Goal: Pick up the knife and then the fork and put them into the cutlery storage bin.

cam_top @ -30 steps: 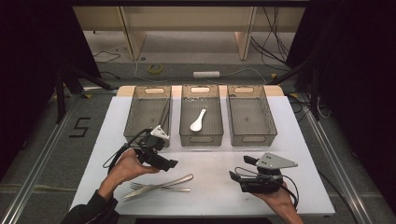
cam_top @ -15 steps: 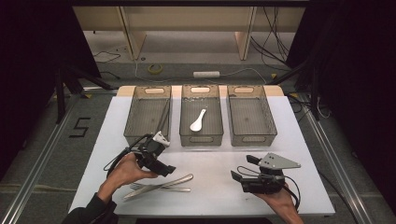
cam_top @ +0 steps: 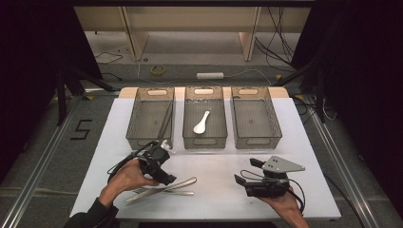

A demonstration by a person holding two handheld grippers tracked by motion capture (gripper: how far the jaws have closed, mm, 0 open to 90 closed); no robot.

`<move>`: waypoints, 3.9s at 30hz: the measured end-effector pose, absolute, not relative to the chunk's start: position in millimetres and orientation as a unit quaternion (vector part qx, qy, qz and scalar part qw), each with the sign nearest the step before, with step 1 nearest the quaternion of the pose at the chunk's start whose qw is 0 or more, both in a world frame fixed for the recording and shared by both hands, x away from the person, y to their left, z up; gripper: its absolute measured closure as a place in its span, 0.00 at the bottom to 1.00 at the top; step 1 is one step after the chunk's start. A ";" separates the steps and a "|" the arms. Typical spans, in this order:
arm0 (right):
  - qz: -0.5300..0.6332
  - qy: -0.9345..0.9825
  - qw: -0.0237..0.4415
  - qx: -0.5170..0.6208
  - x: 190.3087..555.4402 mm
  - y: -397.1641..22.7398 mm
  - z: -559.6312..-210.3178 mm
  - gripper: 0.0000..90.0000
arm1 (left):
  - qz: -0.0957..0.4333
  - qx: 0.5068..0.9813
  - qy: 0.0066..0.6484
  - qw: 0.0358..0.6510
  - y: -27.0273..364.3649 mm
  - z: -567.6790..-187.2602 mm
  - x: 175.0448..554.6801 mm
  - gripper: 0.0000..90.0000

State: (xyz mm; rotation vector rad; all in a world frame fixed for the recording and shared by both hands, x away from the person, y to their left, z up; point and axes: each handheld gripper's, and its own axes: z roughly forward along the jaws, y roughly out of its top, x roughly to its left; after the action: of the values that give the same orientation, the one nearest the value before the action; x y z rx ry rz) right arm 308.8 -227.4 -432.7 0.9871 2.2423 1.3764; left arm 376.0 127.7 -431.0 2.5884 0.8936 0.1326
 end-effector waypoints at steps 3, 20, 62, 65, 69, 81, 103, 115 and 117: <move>0.482 0.788 0.165 0.345 308.3 -226.6 -432.7 0.22 | 0.045 0.928 0.314 0.195 126.6 -432.5 375.2 0.29; 0.469 0.801 0.169 0.330 305.3 -219.5 -432.5 0.22 | 0.026 0.953 0.264 0.145 110.7 -450.5 364.1 0.58; 0.465 0.803 0.171 0.332 304.5 -219.3 -433.2 0.23 | 0.005 0.961 0.250 0.118 108.6 -460.3 364.9 0.89; 0.465 0.803 0.170 0.332 304.6 -219.4 -433.3 0.23 | -0.001 0.958 0.260 0.119 110.7 -460.0 366.0 0.89; 0.465 0.803 0.170 0.331 304.4 -219.0 -433.2 0.23 | -0.009 0.955 0.269 0.124 115.0 -458.5 368.5 0.89; 0.471 0.809 0.159 0.314 302.8 -209.2 -433.9 0.24 | -0.025 0.955 0.262 0.140 107.6 -444.7 363.6 0.89; 0.387 0.892 0.184 0.147 291.5 -141.9 -447.6 0.27 | -0.054 0.970 0.195 0.137 58.0 -428.9 359.7 0.89; 0.353 0.902 0.218 0.115 292.2 -131.1 -453.0 0.31 | -0.060 0.977 0.162 0.125 33.9 -425.7 359.9 0.89; 0.345 0.905 0.226 0.103 290.9 -129.6 -455.0 0.33 | -0.059 0.978 0.156 0.123 31.3 -424.6 360.4 0.89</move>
State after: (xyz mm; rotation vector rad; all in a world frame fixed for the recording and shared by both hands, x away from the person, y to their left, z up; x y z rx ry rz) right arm 290.9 -129.6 -455.0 0.2829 2.4953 0.9502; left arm 360.4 31.3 -424.6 2.8544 0.4565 -0.1708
